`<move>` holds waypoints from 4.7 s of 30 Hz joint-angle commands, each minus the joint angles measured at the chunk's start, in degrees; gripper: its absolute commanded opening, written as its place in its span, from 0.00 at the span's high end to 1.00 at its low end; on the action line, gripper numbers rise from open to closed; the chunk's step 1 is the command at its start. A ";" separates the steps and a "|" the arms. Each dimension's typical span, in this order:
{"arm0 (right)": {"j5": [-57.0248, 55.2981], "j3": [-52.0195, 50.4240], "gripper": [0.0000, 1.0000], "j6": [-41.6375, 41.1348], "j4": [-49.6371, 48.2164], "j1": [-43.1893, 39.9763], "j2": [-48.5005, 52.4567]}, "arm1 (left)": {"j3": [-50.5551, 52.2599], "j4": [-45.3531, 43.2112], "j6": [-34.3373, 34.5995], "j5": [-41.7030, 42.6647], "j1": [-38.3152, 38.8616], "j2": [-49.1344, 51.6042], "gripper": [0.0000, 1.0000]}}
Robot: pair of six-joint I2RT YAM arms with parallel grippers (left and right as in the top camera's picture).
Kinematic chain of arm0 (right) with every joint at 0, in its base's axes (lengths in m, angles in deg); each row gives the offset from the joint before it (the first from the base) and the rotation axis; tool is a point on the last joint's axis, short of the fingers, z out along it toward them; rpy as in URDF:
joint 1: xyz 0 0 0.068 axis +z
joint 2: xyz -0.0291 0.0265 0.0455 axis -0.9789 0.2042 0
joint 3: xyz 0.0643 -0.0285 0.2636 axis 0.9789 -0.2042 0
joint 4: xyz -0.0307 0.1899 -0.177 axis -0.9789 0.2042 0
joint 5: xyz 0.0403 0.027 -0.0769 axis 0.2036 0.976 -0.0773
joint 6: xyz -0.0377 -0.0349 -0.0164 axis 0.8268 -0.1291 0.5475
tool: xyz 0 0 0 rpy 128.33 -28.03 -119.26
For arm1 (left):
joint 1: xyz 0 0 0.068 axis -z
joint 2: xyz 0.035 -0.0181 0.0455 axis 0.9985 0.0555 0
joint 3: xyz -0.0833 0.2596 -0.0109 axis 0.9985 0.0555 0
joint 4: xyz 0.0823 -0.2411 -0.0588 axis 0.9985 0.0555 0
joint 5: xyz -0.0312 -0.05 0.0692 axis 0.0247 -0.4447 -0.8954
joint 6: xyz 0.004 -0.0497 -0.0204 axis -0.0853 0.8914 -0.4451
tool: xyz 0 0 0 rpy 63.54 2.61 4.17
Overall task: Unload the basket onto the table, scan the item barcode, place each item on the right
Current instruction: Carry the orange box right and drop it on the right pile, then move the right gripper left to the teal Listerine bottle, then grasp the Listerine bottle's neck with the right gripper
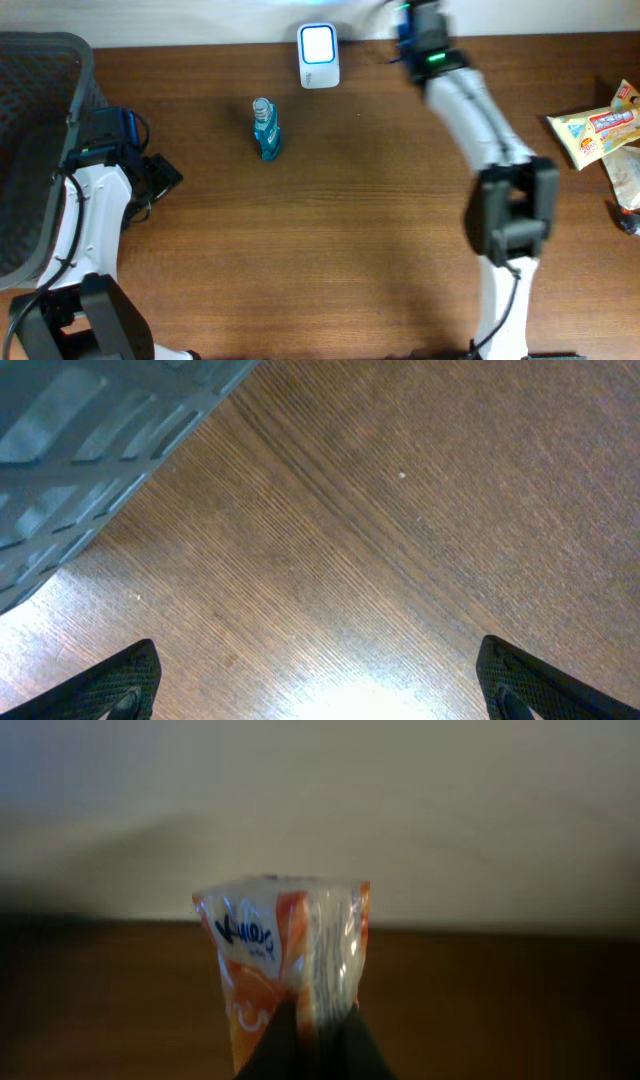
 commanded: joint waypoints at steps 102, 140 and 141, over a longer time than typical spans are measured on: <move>16.61 -2.29 0.01 -24.22 7.65 32.79 -2.27 | 0.28 0.11 0.15 -0.24 -0.46 0.52 0.01; 9.75 -2.16 0.34 -31.41 7.08 33.75 3.04 | 0.28 0.11 0.17 -0.24 -0.46 0.52 0.01; 9.22 -2.14 0.36 -31.39 7.32 33.73 3.04 | 0.28 0.11 0.15 -0.24 -0.46 0.52 0.01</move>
